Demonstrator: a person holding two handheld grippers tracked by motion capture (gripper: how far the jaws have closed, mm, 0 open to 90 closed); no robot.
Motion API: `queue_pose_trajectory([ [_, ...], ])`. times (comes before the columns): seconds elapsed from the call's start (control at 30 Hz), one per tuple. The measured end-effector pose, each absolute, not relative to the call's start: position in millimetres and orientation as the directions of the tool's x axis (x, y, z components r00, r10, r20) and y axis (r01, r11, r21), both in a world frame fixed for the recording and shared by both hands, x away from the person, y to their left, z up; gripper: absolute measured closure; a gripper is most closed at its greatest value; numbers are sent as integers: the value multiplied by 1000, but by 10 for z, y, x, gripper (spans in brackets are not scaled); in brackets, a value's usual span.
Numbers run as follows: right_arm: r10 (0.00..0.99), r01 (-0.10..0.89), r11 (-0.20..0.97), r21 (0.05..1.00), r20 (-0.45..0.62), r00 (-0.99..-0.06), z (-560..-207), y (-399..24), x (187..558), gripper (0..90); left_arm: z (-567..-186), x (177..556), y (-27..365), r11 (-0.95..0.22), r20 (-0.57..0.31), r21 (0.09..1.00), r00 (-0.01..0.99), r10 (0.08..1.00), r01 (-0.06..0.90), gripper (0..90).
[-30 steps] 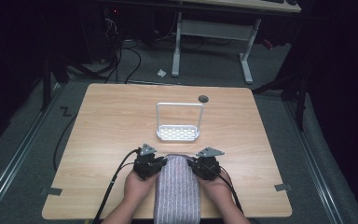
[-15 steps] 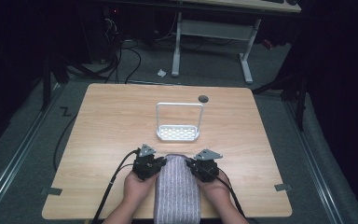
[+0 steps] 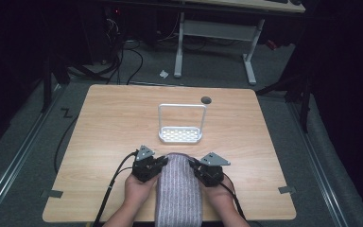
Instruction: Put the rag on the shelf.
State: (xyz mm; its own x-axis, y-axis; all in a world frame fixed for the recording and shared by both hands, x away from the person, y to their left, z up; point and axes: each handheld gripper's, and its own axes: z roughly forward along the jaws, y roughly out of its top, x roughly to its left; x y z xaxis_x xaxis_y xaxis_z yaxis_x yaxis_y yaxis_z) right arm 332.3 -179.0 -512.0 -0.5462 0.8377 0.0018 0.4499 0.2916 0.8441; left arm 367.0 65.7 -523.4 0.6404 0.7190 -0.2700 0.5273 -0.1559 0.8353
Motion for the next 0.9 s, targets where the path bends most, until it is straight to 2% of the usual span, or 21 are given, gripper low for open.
queue_pose_trajectory([
  [0.13, 839, 405, 281, 870, -18, -543, -5016, -1802, 3283, 834, -5122, 3625, 642, -137, -252, 863, 648, 719, 487, 813],
  [0.27, 835, 356, 281, 891, -44, -548, -4909, -1801, 3269, 833, -5036, 3603, 643, -105, -271, 875, 659, 702, 472, 812],
  [0.53, 845, 320, 263, 910, -57, -532, -4726, -1841, 3305, 833, -4803, 3593, 629, -101, -222, 906, 665, 713, 412, 812],
  [0.9, 859, 264, 217, 940, -55, -509, -4502, -1823, 3299, 833, -4534, 3561, 650, -72, -201, 930, 659, 725, 362, 810],
])
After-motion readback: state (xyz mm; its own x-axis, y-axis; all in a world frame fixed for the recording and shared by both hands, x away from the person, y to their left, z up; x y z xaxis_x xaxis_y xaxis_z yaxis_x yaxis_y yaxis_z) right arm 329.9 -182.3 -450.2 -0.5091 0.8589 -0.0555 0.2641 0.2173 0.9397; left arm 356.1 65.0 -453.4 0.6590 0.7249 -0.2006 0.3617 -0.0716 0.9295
